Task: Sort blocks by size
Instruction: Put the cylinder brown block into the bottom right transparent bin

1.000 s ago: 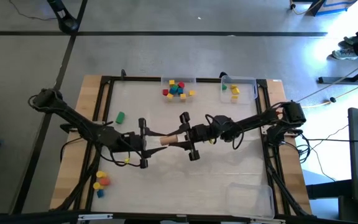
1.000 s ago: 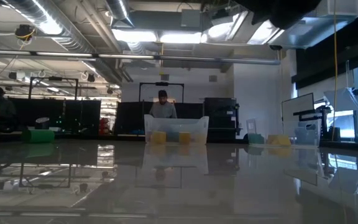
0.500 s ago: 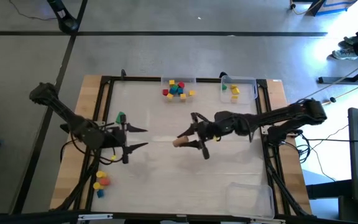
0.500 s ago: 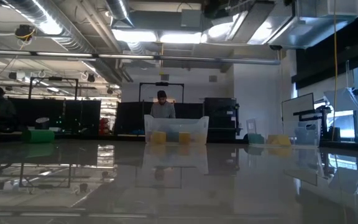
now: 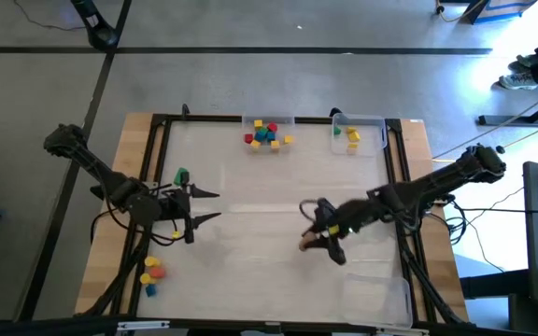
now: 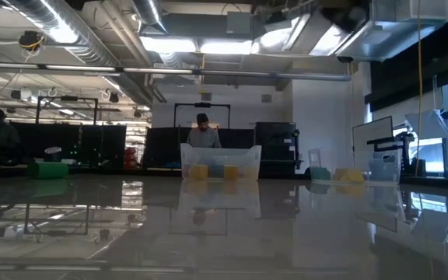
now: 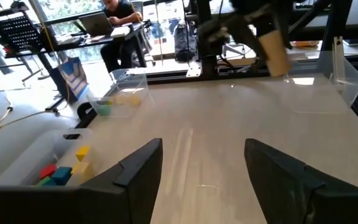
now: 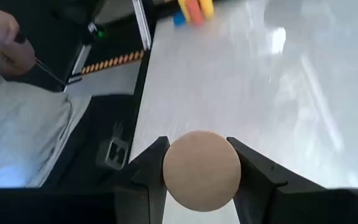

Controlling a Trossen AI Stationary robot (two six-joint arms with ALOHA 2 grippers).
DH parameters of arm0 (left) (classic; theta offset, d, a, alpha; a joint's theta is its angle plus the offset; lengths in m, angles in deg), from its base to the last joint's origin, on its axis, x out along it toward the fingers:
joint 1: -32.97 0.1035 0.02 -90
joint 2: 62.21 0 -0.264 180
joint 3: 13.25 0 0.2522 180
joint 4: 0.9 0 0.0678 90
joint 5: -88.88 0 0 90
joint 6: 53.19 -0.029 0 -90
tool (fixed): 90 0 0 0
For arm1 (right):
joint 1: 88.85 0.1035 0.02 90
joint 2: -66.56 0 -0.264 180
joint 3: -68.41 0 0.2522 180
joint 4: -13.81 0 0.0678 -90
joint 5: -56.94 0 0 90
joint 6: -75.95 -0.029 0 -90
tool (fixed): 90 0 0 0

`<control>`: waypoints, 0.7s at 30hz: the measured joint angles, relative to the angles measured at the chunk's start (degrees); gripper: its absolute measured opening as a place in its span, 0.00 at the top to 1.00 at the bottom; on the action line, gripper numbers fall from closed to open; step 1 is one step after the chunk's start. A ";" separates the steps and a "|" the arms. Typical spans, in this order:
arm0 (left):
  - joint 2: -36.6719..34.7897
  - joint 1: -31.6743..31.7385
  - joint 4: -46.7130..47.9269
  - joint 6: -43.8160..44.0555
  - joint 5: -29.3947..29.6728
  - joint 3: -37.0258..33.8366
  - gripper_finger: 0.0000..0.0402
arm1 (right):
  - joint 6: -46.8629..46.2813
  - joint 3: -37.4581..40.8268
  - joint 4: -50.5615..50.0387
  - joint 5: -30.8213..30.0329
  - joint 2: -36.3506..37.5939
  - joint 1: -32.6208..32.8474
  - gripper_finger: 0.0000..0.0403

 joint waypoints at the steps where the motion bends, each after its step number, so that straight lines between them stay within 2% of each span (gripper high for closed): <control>1: 0.00 0.03 -0.01 0.02 -0.01 0.00 0.47 | -2.35 0.00 -1.26 -1.04 0.00 1.56 0.66; 6: 0.00 0.04 -0.03 -0.25 0.00 0.00 0.47 | -17.18 0.00 -7.89 -7.45 -0.35 10.44 0.66; 12: 0.00 0.04 0.01 -0.98 0.00 0.00 0.47 | -40.80 0.00 -14.69 -20.35 -0.91 23.40 0.66; 14: 0.02 0.04 0.05 -1.79 -0.01 0.00 0.47 | -48.11 0.00 -16.39 -22.75 -2.12 26.73 0.66; 17: 0.02 0.04 -0.02 -2.52 -0.02 0.00 0.47 | -58.12 0.00 -19.62 -22.56 -4.83 30.13 0.66; 21: 0.04 0.04 -0.01 -3.18 -0.02 -0.02 0.47 | -67.44 0.00 -23.64 -18.57 -8.04 32.61 0.66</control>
